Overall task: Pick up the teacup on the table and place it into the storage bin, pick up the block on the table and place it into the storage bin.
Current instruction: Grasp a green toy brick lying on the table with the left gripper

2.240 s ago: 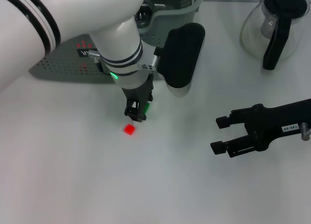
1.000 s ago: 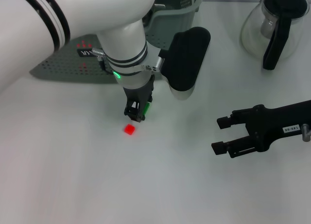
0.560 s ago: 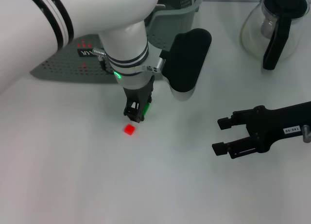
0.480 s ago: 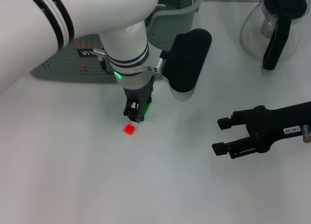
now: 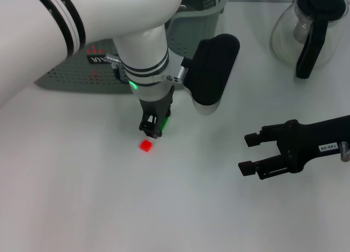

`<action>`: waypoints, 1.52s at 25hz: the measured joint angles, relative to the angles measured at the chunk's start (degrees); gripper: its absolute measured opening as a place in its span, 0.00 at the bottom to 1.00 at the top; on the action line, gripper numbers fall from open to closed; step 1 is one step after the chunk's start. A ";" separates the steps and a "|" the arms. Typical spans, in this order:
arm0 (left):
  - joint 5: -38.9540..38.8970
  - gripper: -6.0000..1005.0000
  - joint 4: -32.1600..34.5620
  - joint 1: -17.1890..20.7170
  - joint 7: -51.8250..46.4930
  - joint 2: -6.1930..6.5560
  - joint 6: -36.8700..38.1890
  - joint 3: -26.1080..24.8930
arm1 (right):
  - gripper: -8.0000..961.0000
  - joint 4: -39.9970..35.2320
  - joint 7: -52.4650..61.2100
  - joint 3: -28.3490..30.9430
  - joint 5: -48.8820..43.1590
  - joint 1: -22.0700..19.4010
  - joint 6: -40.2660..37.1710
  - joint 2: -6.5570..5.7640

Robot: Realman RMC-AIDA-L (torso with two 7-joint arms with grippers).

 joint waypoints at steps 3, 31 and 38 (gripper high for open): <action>-0.07 0.48 -0.01 -0.01 -0.09 0.00 0.03 0.18 | 0.92 0.00 -0.14 0.00 -0.02 0.00 0.00 0.00; -0.11 0.48 0.53 -0.84 -0.80 -0.09 1.80 0.78 | 0.92 0.79 -0.71 0.00 -0.01 -0.18 0.00 0.00; -0.36 0.49 0.49 -1.15 -0.90 -0.09 1.93 0.77 | 0.92 0.78 -0.70 0.00 -0.01 -0.17 0.00 0.00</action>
